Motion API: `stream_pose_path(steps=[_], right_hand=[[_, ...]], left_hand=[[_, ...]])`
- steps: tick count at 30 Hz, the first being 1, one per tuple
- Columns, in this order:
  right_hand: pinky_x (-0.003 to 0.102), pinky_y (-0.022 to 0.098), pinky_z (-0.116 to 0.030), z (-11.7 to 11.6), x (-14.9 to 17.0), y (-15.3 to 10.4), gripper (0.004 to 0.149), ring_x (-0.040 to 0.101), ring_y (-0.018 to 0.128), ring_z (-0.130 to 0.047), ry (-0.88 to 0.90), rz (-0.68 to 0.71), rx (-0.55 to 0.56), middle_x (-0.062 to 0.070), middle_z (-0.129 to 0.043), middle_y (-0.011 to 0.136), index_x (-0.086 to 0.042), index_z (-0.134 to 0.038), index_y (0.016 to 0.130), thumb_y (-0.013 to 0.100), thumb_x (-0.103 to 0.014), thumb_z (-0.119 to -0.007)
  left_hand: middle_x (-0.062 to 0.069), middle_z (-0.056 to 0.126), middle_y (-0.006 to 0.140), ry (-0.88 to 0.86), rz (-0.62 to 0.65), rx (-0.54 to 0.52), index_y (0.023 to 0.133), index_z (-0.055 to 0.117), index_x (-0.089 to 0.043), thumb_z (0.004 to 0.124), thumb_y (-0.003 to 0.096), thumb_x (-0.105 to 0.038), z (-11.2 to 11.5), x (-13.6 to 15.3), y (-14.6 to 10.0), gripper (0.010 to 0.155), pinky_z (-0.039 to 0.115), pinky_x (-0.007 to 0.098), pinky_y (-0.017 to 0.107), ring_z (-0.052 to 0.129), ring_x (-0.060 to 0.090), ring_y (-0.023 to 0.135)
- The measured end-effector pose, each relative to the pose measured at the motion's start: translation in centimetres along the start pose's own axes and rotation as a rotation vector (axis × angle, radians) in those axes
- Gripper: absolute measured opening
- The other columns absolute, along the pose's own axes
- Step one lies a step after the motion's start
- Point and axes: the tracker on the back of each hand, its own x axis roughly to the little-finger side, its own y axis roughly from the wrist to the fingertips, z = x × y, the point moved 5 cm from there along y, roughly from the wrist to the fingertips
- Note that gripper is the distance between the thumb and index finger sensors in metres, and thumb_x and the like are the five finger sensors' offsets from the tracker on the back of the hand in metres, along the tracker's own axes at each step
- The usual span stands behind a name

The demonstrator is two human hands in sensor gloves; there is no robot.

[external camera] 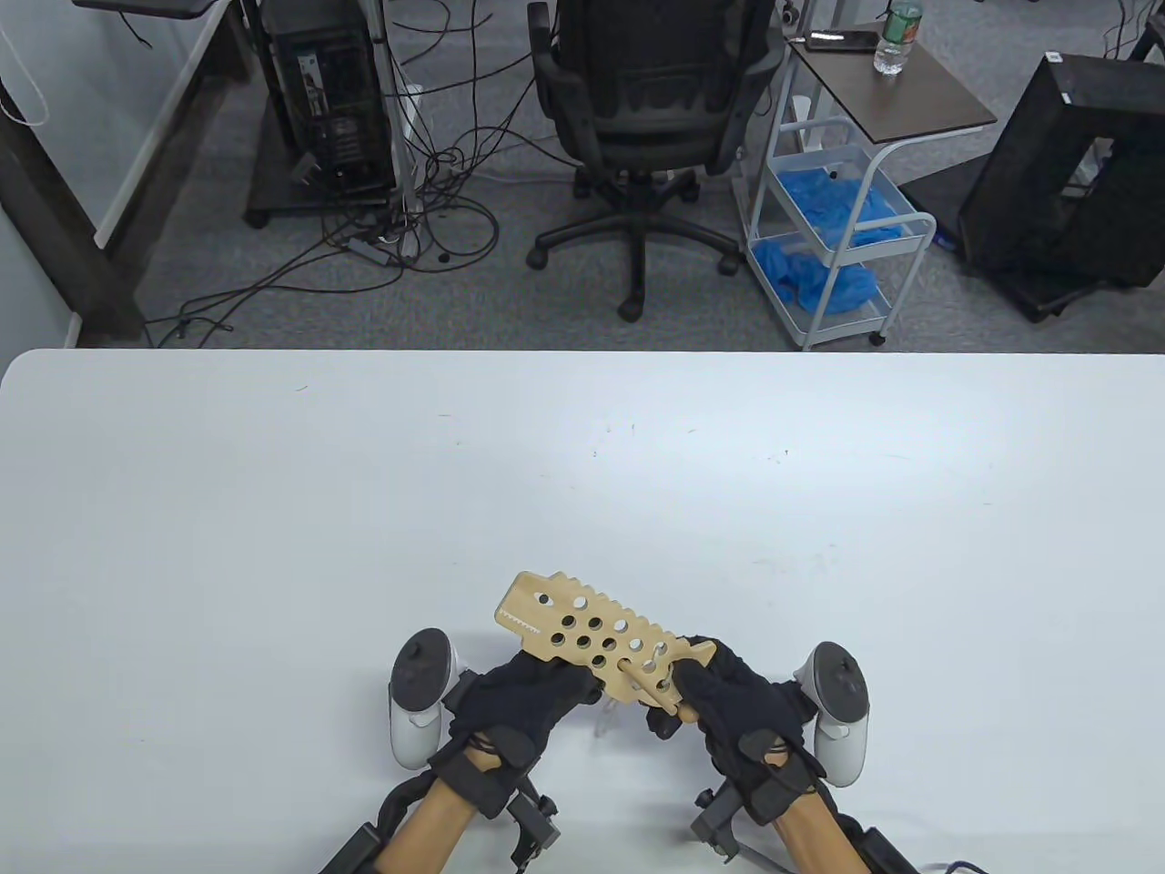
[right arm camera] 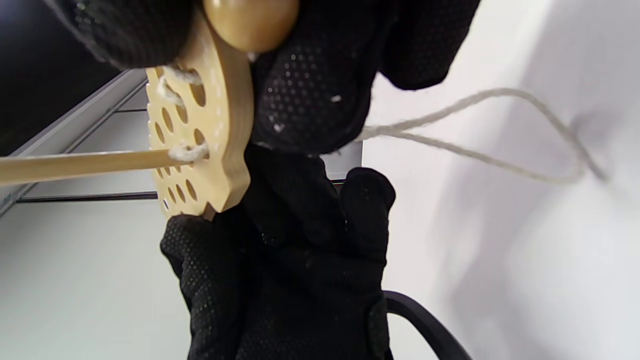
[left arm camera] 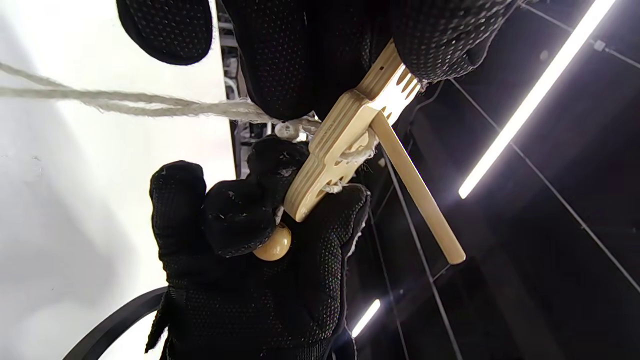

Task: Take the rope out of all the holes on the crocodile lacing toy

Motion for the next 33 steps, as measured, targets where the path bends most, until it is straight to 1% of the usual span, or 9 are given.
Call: stream_pose_path(steps=[4, 7, 10, 14, 17, 23, 24, 28, 33], right_hand=[[0.053, 0.061, -0.075, 0.0, -0.9, -0.1, 0.047, 0.020, 0.049, -0.101, -0.115, 0.042, 0.016, 0.002, -0.093, 0.077, -0.023, -0.071, 0.086, 0.046, -0.045, -0.082], [0.053, 0.060, -0.075, 0.3, -1.5, -0.4, 0.046, 0.020, 0.049, -0.101, -0.180, 0.060, 0.072, 0.003, -0.094, 0.077, -0.024, -0.072, 0.087, 0.046, -0.044, -0.081], [0.052, 0.061, -0.075, 0.5, -2.0, -0.6, 0.045, 0.020, 0.050, -0.101, -0.220, 0.086, 0.095, 0.003, -0.093, 0.079, -0.028, -0.073, 0.087, 0.046, -0.044, -0.081], [0.053, 0.061, -0.074, 0.5, -2.7, -0.8, 0.044, 0.021, 0.050, -0.100, -0.264, 0.119, 0.116, 0.004, -0.092, 0.079, -0.029, -0.075, 0.087, 0.046, -0.044, -0.081], [0.053, 0.062, -0.074, 0.4, -2.9, -0.9, 0.044, 0.021, 0.051, -0.100, -0.291, 0.134, 0.121, 0.004, -0.092, 0.080, -0.030, -0.075, 0.087, 0.045, -0.044, -0.082], [0.053, 0.062, -0.074, 0.3, -3.1, -0.9, 0.044, 0.020, 0.051, -0.100, -0.290, 0.145, 0.121, 0.003, -0.092, 0.080, -0.030, -0.075, 0.087, 0.045, -0.045, -0.082], [0.052, 0.062, -0.074, 0.3, -3.1, -1.0, 0.044, 0.020, 0.051, -0.100, -0.290, 0.146, 0.121, 0.003, -0.092, 0.080, -0.030, -0.075, 0.087, 0.045, -0.045, -0.081], [0.052, 0.062, -0.074, 0.3, -3.2, -1.0, 0.044, 0.020, 0.051, -0.100, -0.285, 0.148, 0.123, 0.003, -0.092, 0.079, -0.030, -0.075, 0.087, 0.045, -0.045, -0.082], [0.052, 0.061, -0.075, 0.6, -3.0, -1.0, 0.045, 0.020, 0.049, -0.101, -0.282, 0.131, 0.149, 0.003, -0.093, 0.078, -0.026, -0.074, 0.087, 0.046, -0.044, -0.080]], left_hand=[[-0.005, 0.090, 0.101, 0.013, -0.009, -0.015, 0.112, 0.056, -0.031, 0.074, 0.0520, -0.044, -0.2, 0.0, 0.0, 0.064, 0.070, 0.059, 0.068, 0.088, 0.021, 0.088], [-0.004, 0.089, 0.101, 0.030, -0.030, -0.021, 0.112, 0.056, -0.029, 0.072, 0.0526, -0.042, -0.2, 0.2, 0.0, 0.063, 0.070, 0.059, 0.068, 0.088, 0.022, 0.088], [-0.001, 0.087, 0.102, 0.030, -0.053, 0.001, 0.113, 0.054, -0.026, 0.070, 0.0533, -0.046, 0.1, 0.4, 0.0, 0.065, 0.068, 0.060, 0.068, 0.086, 0.024, 0.089], [0.003, 0.083, 0.105, 0.155, -0.110, 0.044, 0.114, 0.052, -0.024, 0.072, 0.0516, -0.051, 0.7, 0.7, 0.0, 0.071, 0.067, 0.063, 0.067, 0.083, 0.028, 0.090], [0.005, 0.085, 0.104, 0.199, -0.118, 0.031, 0.114, 0.054, -0.024, 0.073, 0.0502, -0.054, 0.7, 0.6, 0.0, 0.073, 0.067, 0.063, 0.066, 0.084, 0.029, 0.089], [0.003, 0.091, 0.097, 0.370, -0.102, 0.009, 0.110, 0.063, -0.024, 0.082, 0.0465, -0.048, 0.8, 0.0, 0.0, 0.070, 0.068, 0.064, 0.065, 0.088, 0.029, 0.085], [0.002, 0.093, 0.095, 0.400, -0.098, 0.009, 0.109, 0.065, -0.024, 0.087, 0.0448, -0.042, 0.9, -0.2, 0.0, 0.070, 0.069, 0.063, 0.065, 0.089, 0.028, 0.083], [-0.003, 0.099, 0.085, 0.501, -0.082, -0.013, 0.104, 0.072, -0.026, 0.089, 0.0440, -0.038, 1.1, -0.7, -0.1, 0.063, 0.072, 0.060, 0.064, 0.095, 0.023, 0.075], [-0.003, 0.101, 0.082, 0.598, -0.064, -0.047, 0.102, 0.075, -0.025, 0.089, 0.0437, -0.036, 1.0, -1.3, -0.3, 0.061, 0.074, 0.060, 0.063, 0.097, 0.023, 0.072]])
